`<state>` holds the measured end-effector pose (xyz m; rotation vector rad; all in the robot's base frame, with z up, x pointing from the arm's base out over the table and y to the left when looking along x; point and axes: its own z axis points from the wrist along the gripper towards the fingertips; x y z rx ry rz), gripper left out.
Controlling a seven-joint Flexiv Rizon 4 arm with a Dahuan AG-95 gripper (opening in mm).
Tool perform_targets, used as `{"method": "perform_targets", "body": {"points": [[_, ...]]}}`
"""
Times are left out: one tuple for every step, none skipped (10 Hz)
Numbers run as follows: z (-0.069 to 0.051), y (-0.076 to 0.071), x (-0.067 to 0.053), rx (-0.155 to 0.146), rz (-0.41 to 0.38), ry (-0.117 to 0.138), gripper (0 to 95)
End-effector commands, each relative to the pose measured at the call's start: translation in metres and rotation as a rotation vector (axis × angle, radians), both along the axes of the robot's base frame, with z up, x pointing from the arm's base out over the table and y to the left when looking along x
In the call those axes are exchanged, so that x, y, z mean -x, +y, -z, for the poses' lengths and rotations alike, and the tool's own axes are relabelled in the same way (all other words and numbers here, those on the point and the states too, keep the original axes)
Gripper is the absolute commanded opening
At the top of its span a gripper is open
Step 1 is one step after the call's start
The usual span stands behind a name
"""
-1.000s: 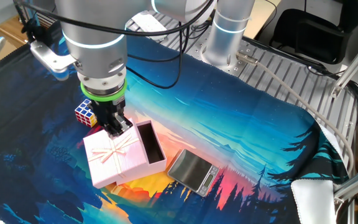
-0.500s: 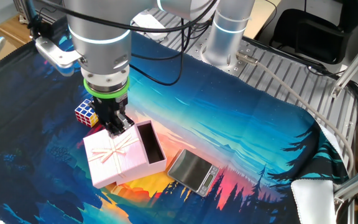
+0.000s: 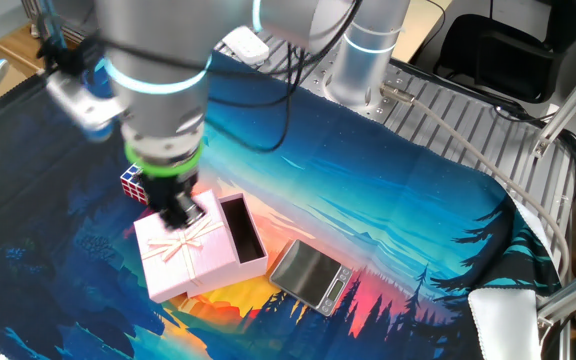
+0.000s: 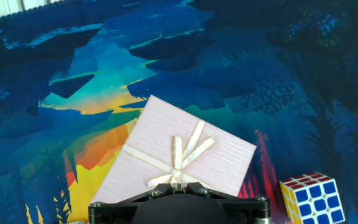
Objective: Slide the outer casing onto the gift box
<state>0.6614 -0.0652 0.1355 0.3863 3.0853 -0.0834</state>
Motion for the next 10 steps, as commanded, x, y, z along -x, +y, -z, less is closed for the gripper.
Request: {"method": "perform_targets", "body": {"points": [[0.006, -0.011, -0.025, -0.021, 0.048, 0.009, 0.0], [0.009, -0.015, -0.032, -0.022, 0.059, 0.010, 0.0], [0.012, -0.021, -0.041, -0.024, 0.066, 0.016, 0.0], [0.015, -0.025, -0.046, -0.026, 0.069, 0.020, 0.0], [0.019, -0.032, -0.054, -0.026, 0.070, 0.022, 0.0], [0.020, -0.034, -0.056, -0.026, 0.070, 0.022, 0.0], [0.023, -0.039, -0.061, -0.031, 0.072, 0.026, 0.0], [0.026, -0.040, -0.064, -0.042, 0.079, 0.033, 0.0], [0.029, -0.040, -0.066, -0.043, 0.086, 0.038, 0.0], [0.033, -0.039, -0.069, -0.040, 0.094, 0.044, 0.0]]}}
